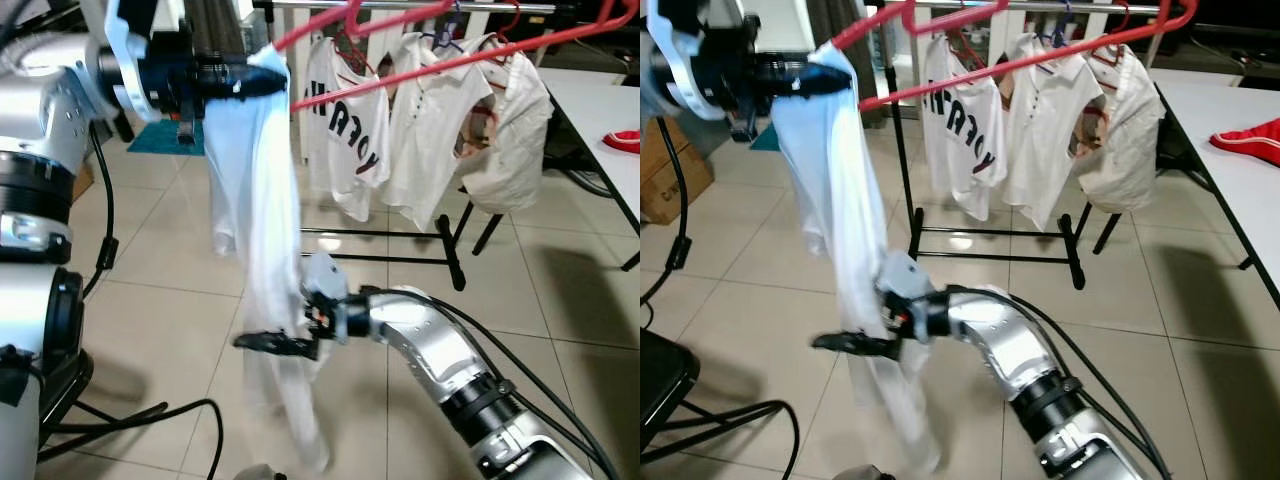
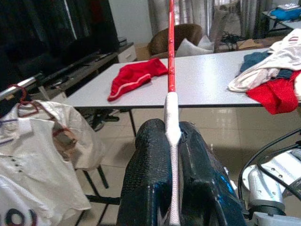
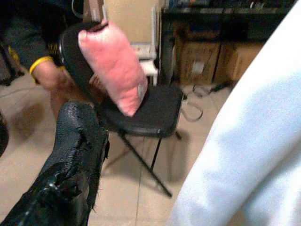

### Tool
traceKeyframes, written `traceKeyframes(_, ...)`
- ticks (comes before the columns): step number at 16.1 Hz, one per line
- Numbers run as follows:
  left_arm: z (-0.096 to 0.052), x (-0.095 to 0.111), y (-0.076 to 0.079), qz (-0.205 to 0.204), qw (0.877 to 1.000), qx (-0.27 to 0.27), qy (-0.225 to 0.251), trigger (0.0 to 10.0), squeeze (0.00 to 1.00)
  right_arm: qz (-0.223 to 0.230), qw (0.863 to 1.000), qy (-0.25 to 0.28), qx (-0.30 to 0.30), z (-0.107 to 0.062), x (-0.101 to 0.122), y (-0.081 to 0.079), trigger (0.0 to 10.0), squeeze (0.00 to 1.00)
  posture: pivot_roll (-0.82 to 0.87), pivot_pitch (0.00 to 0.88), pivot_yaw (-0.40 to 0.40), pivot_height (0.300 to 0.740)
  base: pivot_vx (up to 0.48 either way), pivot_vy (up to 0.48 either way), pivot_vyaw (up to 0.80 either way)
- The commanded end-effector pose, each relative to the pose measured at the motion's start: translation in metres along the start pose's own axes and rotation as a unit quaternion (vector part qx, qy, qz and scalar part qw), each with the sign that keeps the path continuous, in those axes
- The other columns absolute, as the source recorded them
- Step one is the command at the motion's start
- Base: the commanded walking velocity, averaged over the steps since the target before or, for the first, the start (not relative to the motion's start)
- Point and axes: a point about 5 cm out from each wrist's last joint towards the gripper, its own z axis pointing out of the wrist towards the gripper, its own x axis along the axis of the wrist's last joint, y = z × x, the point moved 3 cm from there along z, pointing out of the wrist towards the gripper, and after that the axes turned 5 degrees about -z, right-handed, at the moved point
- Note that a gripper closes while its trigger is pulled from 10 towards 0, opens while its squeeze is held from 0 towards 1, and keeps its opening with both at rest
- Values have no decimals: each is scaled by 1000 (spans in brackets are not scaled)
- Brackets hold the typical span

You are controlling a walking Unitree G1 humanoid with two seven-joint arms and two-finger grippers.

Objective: Hang hanger

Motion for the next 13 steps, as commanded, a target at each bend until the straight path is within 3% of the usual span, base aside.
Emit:
traceKeyframes(1, -6, 19, -2, 31, 999, 14, 19, 0, 0, 8, 1000, -22, 15, -3, -13, -5, 10000, 0, -6, 0, 84, 740, 0, 0, 0)
traceKeyframes(2, -6, 20, -3, 31, 999, 16, 19, 0, 0, 12, 999, -27, 14, -6, -17, -5, 10000, 0, -6, 0, 84, 740, 0, 0, 0)
traceKeyframes(3, -8, 20, -4, 33, 999, 21, 18, 0, 0, 23, 999, -43, 6, -17, -29, -3, 9333, 0, -10, 0, 87, 740, 0, 0, 0)
traceKeyframes(5, -10, 19, -4, 32, 999, 21, 15, 0, 0, 39, 997, -61, -15, -33, -43, 1, 6863, 0, -17, 0, 91, 740, 0, 0, 0)
traceKeyframes(6, -11, 15, -3, 30, 999, 17, 8, 0, 0, 49, 996, -72, -29, -45, -52, 3, 4706, 0, -17, 0, 91, 740, 0, 0, 0)
traceKeyframes(7, -12, 13, -2, 30, 999, 15, 3, 0, 0, 55, 995, -78, -38, -52, -57, 4, 4627, 0, -17, 0, 91, 740, 0, 0, 0)
traceKeyframes(8, -14, 10, -1, 27, 1000, 12, -3, 0, 0, 64, 993, -83, -46, -62, -63, 4, 3490, 0, -17, 0, 91, 740, 0, 0, 0)
traceKeyframes(10, -17, 5, 1, 25, 1000, 10, -12, 0, 0, 74, 991, -93, -60, -78, -72, 3, 2510, 0, -20, 0, 88, 740, 0, 0, 0)
traceKeyframes(13, -26, -4, 5, 20, 999, 8, -37, 0, 0, 83, 987, -112, -84, -109, -82, 4, 0, 0, -23, 0, 86, 740, 0, 0, 0)
